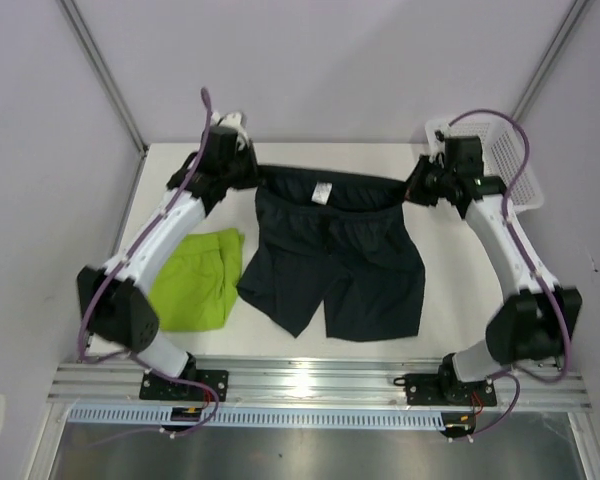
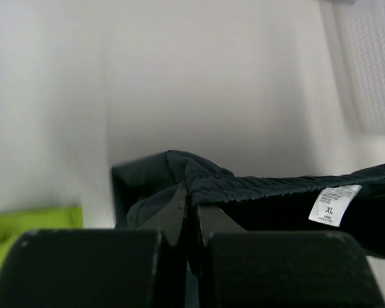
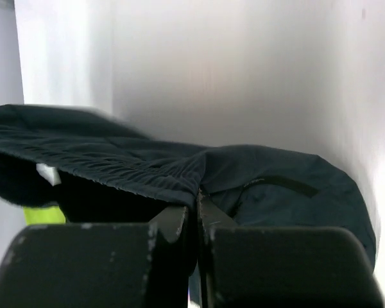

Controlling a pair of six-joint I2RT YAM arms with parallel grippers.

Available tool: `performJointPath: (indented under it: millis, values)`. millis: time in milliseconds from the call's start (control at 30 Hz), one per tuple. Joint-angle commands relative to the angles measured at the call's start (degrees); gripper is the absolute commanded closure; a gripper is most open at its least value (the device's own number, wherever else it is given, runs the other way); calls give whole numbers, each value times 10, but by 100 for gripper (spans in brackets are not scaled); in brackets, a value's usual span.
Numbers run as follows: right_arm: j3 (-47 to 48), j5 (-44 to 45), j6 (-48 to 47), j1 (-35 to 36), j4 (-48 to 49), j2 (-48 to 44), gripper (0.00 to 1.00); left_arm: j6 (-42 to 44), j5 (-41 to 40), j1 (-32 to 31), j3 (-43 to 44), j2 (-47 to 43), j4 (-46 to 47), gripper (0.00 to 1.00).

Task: Fold and stack the shorts
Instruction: Flatten the shorts out

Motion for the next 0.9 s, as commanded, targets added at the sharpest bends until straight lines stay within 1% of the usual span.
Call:
performJointPath:
  millis: [0, 33, 67, 100, 133, 167, 200, 233, 267, 300, 333, 367, 400, 433, 467, 500, 533, 600, 633, 700, 733, 833, 867]
  values:
    - [98, 45, 22, -29, 96, 112, 100, -18, -36, 30, 140, 115, 71, 100]
    - [129, 56, 29, -38, 105, 182, 100, -21, -36, 31, 208, 191, 63, 100]
    - [195, 56, 37, -43, 108, 218, 100, -24, -38, 33, 242, 229, 55, 100]
    - [234, 62, 55, -47, 108, 255, 100, -25, -37, 39, 314, 268, 38, 100]
    - [277, 78, 63, -52, 104, 293, 95, -30, -26, 44, 400, 307, 24, 100]
    - [326, 86, 69, -58, 79, 331, 79, -36, -23, 49, 449, 388, 5, 96]
    - [441, 99, 72, -59, 53, 408, 41, -44, -17, 61, 590, 427, -32, 70]
    - [508, 113, 70, -59, 20, 445, 31, -75, -9, 70, 627, 462, -46, 35]
    - [571, 125, 67, -59, -50, 477, 20, -97, 27, 82, 655, 506, -56, 1]
    - [659, 123, 58, -56, -82, 517, 18, -121, 45, 105, 658, 509, -51, 1]
    - [670, 120, 50, -51, -110, 519, 17, -161, 62, 116, 637, 503, -40, 1]
    - [656, 121, 41, -46, -109, 508, 17, -170, 85, 125, 610, 489, -23, 1]
    - [619, 126, 33, -31, -92, 455, 17, -174, 83, 137, 544, 448, 7, 1]
    - [494, 132, 20, -22, -28, 416, 17, -171, 73, 139, 488, 426, 15, 1]
    - [420, 139, 19, -13, 11, 376, 17, -164, 45, 139, 442, 404, 21, 1]
    - [351, 140, 19, 6, 51, 335, 18, -160, 36, 139, 422, 365, 24, 1]
    - [242, 133, 15, 17, 105, 271, 19, -158, 29, 139, 391, 348, 19, 1]
    - [182, 138, 5, 47, 115, 234, 22, -156, 14, 140, 353, 315, 5, 1]
    - [147, 145, -2, 89, 110, 213, 23, -152, 14, 140, 309, 282, 3, 1]
    - [119, 156, -23, 133, 110, 202, 26, -150, 14, 141, 274, 246, 8, 1]
    - [106, 160, -26, 176, 115, 197, 27, -145, 17, 141, 243, 209, 11, 1]
    - [77, 175, -29, 235, 125, 201, 32, -138, 16, 144, 170, 154, 13, 1]
    - [68, 179, -25, 270, 131, 207, 35, -135, 16, 148, 144, 118, 11, 1]
